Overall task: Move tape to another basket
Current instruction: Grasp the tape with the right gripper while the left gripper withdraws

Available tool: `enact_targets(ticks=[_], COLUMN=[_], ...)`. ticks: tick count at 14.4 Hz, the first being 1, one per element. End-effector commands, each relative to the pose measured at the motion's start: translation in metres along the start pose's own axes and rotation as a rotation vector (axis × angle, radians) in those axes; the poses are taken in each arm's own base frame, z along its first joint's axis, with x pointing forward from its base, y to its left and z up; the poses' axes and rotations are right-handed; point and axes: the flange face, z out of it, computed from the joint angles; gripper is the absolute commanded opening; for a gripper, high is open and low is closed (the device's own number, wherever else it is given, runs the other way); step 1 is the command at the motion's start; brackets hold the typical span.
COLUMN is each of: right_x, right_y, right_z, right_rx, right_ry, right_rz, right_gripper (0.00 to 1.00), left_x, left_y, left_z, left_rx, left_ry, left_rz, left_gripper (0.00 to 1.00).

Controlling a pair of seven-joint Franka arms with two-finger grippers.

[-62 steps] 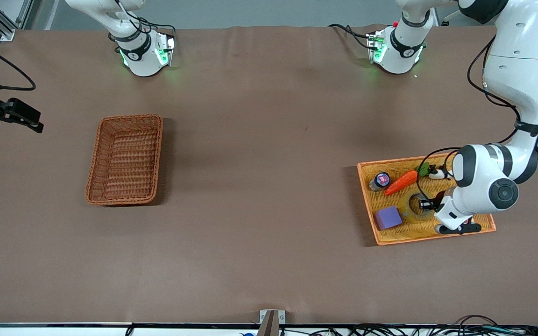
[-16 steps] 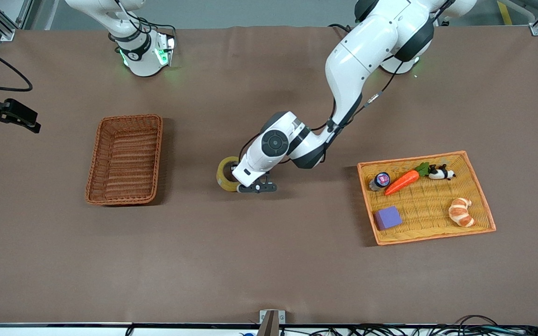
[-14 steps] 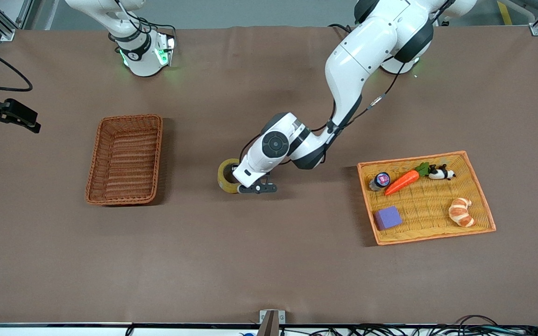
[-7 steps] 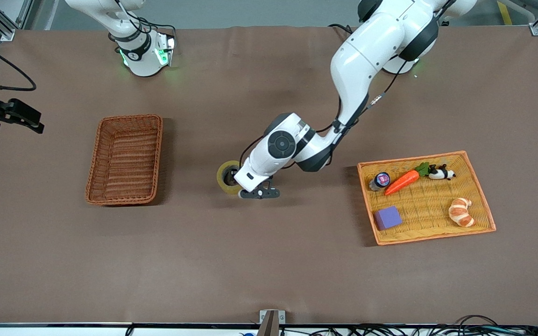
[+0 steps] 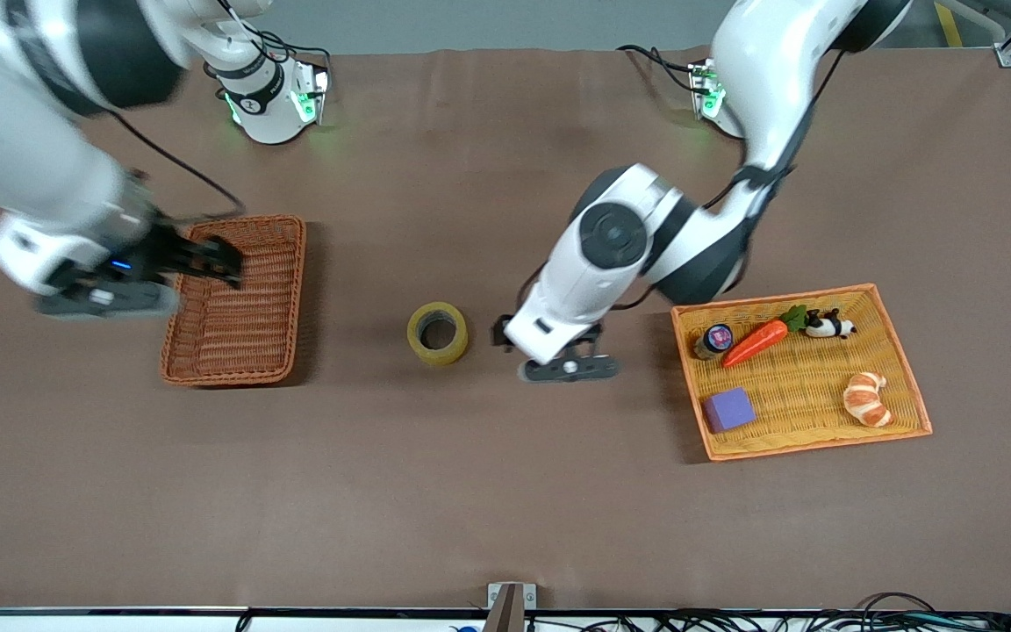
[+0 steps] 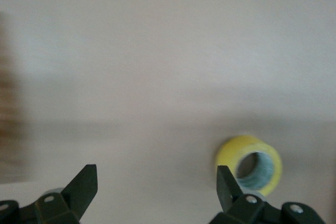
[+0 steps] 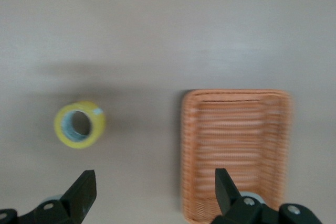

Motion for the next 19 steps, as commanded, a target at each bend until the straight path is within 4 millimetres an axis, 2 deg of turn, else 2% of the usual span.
enact_targets(ticks=[1, 4, 6, 8, 11, 14, 17, 18, 19], right_x=[-0.005, -0.018, -0.026, -0.03, -0.04, -0.055, -0.059, -0.059, -0.059], right_y=[-0.06, -0.109, -0.138, -0.154, -0.167, -0.165, -0.169, -0.168, -0.167], right_z=[0.092, 0.18, 0.227, 0.268, 0.3, 0.328, 0.336, 0.338, 0.341], right_rx=[0.024, -0.031, -0.077, -0.065, -0.08, -0.068, -0.055, -0.061, -0.07], right_ry=[-0.008, 0.007, 0.016, 0.02, 0.013, 0.072, 0.075, 0.076, 0.077], right_rz=[0.004, -0.057, -0.05, -0.071, -0.123, -0.125, -0.129, -0.137, -0.146], right_gripper=[1.0, 1.0, 1.0, 1.0, 1.0, 1.0, 1.0, 1.0, 0.96], left_x=[-0.015, -0.005, -0.015, -0.014, -0.02, -0.03, -0.013, -0.007, -0.007], left_y=[-0.061, -0.099, -0.109, -0.138, -0.169, -0.185, -0.224, -0.239, -0.243], left_z=[-0.042, -0.076, -0.09, -0.125, -0.172, -0.213, -0.242, -0.245, -0.245], left_rx=[0.082, 0.089, 0.103, 0.121, 0.152, 0.165, 0.124, 0.11, 0.116], left_ry=[0.045, 0.081, 0.089, 0.108, 0.092, 0.107, 0.095, 0.093, 0.091], left_rz=[-0.001, 0.026, 0.071, 0.092, 0.127, 0.124, 0.046, 0.008, 0.005], left_gripper=[1.0, 1.0, 1.0, 1.0, 1.0, 1.0, 1.0, 1.0, 1.0])
